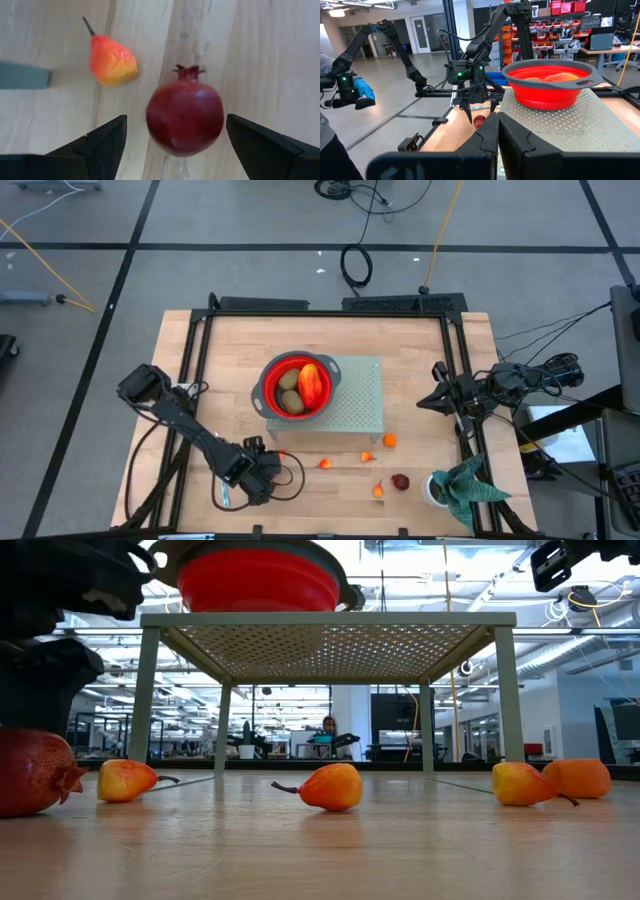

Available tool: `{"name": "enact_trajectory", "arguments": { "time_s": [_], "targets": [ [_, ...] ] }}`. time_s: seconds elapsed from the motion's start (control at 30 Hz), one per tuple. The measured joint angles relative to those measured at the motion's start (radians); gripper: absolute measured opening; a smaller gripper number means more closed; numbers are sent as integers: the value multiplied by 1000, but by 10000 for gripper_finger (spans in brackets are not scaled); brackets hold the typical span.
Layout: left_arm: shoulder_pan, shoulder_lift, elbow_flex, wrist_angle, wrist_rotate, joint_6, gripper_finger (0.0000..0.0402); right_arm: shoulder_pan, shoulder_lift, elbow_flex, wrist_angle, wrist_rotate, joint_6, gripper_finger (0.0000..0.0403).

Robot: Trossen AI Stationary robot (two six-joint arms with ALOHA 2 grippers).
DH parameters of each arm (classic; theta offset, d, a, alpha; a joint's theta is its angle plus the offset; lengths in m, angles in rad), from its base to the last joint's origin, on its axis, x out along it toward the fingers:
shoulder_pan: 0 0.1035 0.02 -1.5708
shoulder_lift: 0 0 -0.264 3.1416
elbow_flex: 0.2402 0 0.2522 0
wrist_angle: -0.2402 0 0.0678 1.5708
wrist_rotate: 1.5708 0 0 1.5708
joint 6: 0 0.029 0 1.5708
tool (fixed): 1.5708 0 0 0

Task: Pick & Place Fruit
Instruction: Put the pomegranate fruit into the strainer

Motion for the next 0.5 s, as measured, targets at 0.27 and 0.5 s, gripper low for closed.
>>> {"name": "enact_trajectory", "arguments": {
  "time_s": [0.27,0.5],
  "targets": [
    [10,0,0,41,0,29,340,0,0,0,0,0,0,0],
    [10,0,0,41,9,43,331,0,0,0,0,0,0,0]
  ]
}}
